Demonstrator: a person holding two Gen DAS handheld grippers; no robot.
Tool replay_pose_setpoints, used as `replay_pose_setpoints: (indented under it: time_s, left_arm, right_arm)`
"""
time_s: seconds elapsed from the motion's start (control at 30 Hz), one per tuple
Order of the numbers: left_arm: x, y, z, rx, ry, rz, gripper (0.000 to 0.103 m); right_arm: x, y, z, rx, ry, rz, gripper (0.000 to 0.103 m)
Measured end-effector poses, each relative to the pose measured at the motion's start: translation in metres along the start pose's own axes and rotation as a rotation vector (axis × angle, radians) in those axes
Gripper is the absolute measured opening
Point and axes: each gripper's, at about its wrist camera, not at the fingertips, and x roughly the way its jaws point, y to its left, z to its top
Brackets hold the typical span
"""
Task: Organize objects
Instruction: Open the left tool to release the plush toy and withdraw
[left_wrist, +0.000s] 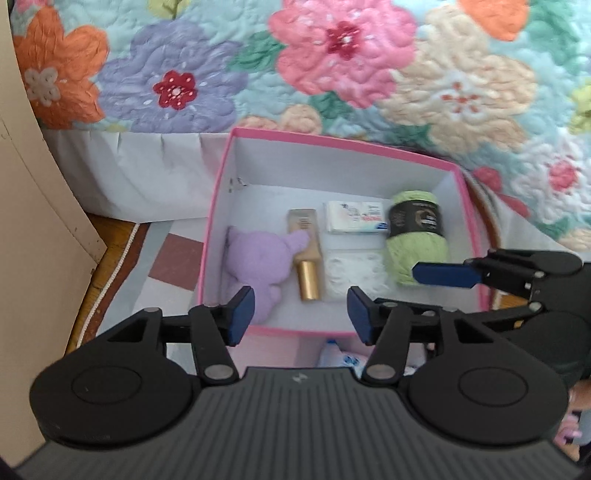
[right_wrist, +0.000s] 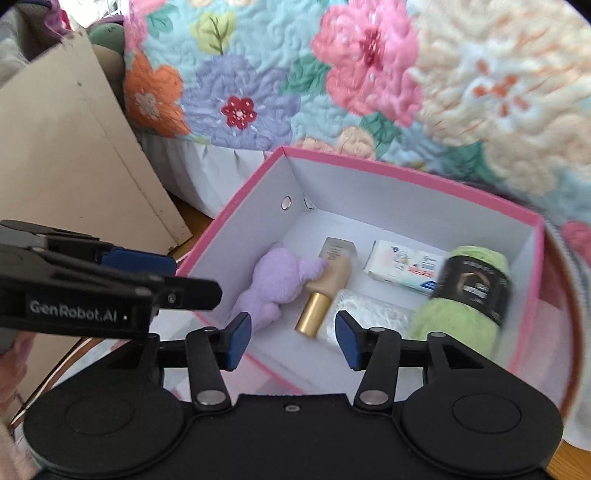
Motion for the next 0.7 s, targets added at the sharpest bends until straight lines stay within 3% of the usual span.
replay_pose_setpoints:
  time_s: [0.27, 0.7]
  left_arm:
    - [-0.06, -0.014, -0.007, 0.027, -0.006, -0.04, 0.062]
    - [-0.129, -0.017, -0.039, 0.06, 0.03, -0.05, 0.069]
  right_arm:
    - [-0.066, 0.014, -0.002, -0.025, 0.001, -0.039, 0.062]
    - [-0.15, 0.052, -0.027, -0.054, -0.002, 0.023, 0.066]
